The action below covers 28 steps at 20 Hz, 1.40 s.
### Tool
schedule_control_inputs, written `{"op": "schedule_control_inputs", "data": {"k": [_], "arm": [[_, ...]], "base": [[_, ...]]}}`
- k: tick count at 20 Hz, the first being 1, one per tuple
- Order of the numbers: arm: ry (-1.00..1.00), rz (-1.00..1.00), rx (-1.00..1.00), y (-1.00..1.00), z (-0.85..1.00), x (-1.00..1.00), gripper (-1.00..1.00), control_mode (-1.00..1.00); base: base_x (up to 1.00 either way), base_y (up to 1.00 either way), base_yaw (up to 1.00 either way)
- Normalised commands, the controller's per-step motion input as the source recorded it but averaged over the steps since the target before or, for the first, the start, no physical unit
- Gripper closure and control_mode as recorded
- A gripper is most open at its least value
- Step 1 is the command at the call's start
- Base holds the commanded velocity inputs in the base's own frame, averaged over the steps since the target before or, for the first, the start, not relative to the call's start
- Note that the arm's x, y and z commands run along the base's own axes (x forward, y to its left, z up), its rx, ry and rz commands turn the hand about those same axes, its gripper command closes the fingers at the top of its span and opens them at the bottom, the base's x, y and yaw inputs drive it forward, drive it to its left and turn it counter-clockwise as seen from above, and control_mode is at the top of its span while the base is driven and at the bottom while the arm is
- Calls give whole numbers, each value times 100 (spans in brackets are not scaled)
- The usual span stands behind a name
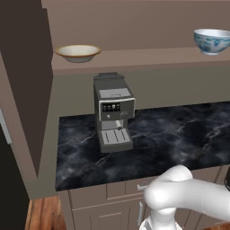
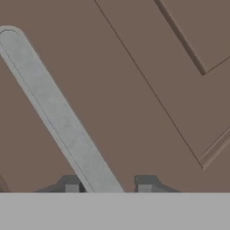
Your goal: Move the bowls from the cabinet to the plates on the dining table.
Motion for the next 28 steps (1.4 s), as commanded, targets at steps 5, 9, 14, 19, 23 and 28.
{"op": "schedule_control_inputs", "data": {"k": [5,9,14,19,23,28], "arm": [[-5,-2,4,-23,-6,-26,-100,-100],[-5,-3,5,-37,-3,-29,-100,-100],[-8,-4,2,-23,-6,-38,-100,-100],[-12,-8,-1,1,-6,-39,-100,-100],[-15,0,0,0,8,-51,-100,-100],[-13,-3,-2,9,1,-51,-100,-100]], "base": [[0,0,0],[0,0,0],[0,0,0],[0,0,0],[0,0,0],[0,0,0]]}}
